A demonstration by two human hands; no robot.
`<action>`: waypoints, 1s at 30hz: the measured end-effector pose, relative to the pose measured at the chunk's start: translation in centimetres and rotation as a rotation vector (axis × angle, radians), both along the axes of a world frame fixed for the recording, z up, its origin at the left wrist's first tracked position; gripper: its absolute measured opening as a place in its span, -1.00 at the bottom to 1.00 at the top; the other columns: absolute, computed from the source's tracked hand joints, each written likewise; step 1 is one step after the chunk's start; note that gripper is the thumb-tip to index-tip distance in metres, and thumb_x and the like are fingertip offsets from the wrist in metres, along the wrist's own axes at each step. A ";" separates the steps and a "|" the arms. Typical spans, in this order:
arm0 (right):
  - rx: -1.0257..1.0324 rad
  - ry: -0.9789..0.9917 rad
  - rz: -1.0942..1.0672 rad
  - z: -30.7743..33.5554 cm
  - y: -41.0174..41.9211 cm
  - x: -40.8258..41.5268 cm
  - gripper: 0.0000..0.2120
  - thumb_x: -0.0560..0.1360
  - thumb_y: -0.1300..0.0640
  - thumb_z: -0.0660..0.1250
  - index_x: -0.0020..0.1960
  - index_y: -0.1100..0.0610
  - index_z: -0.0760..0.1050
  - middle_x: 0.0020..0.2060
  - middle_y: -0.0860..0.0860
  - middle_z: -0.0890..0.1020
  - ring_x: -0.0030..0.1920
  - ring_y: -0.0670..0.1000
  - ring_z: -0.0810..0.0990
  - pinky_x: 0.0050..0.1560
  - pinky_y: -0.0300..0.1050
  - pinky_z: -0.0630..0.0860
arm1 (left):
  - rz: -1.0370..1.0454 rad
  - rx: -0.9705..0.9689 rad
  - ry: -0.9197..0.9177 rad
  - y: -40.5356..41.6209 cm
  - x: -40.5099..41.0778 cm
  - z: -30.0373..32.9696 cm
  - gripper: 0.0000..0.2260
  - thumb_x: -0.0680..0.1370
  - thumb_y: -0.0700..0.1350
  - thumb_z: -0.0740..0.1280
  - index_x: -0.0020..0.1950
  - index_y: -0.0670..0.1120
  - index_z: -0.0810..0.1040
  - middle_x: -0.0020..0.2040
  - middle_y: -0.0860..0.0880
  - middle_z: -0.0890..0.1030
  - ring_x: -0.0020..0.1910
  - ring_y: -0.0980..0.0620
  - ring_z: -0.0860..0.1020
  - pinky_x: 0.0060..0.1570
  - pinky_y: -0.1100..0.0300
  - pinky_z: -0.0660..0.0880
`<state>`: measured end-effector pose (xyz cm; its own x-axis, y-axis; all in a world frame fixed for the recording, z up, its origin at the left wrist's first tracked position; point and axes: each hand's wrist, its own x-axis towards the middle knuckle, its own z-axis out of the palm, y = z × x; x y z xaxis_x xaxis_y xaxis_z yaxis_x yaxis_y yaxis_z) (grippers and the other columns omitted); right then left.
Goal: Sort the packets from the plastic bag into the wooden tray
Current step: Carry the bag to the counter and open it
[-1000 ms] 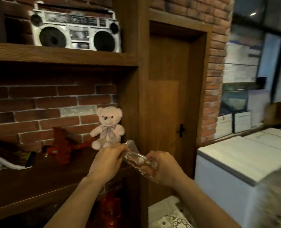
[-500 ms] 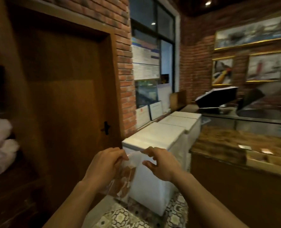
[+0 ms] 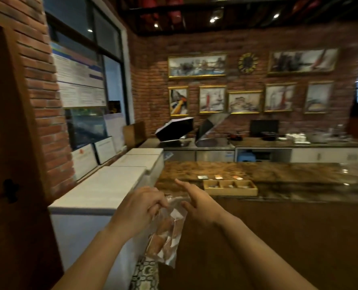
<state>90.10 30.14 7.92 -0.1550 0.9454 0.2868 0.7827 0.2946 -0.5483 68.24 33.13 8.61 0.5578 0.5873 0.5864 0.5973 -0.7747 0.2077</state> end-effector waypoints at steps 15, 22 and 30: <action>0.095 -0.070 -0.373 -0.2 -7.8 6.9 -0.70 0.52 0.34 0.33 -0.06 -0.09 0.53 -0.08 -0.10 0.63 -0.04 -0.06 0.62 0.04 -0.05 0.63 | -0.202 -0.091 0.011 -2.8 8.5 -2.0 -0.61 0.49 -0.31 0.42 0.03 0.19 0.50 0.24 0.29 0.41 0.25 0.31 0.37 0.10 0.40 0.39; 0.088 -0.117 -0.392 -0.1 -9.2 10.6 -0.62 0.48 0.35 0.35 -0.10 -0.17 0.52 -0.02 -0.07 0.68 -0.01 -0.03 0.65 0.03 0.00 0.66 | -0.209 -0.250 0.024 -3.4 12.4 -1.4 -0.52 0.52 -0.11 0.40 0.34 0.24 0.34 0.25 0.23 0.51 0.22 0.25 0.49 0.24 0.11 0.51; 0.091 -0.141 -0.351 -0.4 -9.6 16.7 -0.69 0.49 0.33 0.38 -0.09 -0.10 0.54 -0.04 -0.13 0.60 0.01 -0.09 0.59 0.02 -0.09 0.63 | -0.121 -0.196 0.083 -3.8 18.9 -1.7 -0.82 0.57 -0.01 0.41 0.16 0.18 0.59 0.06 0.20 0.67 0.01 0.27 0.60 0.10 0.16 0.60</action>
